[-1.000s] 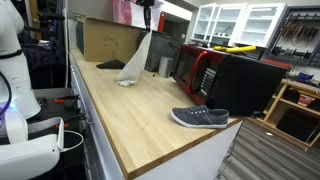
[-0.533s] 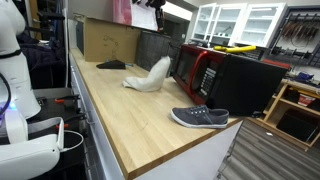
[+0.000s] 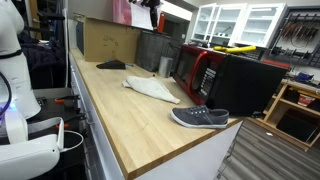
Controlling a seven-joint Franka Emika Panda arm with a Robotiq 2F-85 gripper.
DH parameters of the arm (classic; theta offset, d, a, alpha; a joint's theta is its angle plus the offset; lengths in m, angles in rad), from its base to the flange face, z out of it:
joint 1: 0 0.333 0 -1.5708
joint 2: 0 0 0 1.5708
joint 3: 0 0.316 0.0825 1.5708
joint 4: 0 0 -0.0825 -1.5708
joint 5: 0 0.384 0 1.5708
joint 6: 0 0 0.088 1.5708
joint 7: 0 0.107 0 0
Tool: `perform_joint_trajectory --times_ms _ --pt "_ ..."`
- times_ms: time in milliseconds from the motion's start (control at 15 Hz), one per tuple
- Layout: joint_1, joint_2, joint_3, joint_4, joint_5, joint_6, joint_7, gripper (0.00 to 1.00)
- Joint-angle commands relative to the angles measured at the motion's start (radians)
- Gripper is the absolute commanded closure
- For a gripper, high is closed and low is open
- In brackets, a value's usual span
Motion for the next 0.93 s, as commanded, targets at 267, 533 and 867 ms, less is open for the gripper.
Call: perform_joint_trajectory --times_ms 267,533,867 --pt "0.026 0.145 -0.007 0.046 0.005 -0.268 -0.074 0.00" --pt "0.000 0.261 -0.017 0.080 -0.096 -0.300 -0.066 0.00" --pt "-0.019 0.398 -0.046 0.115 -0.173 -0.305 -0.073 0.00"
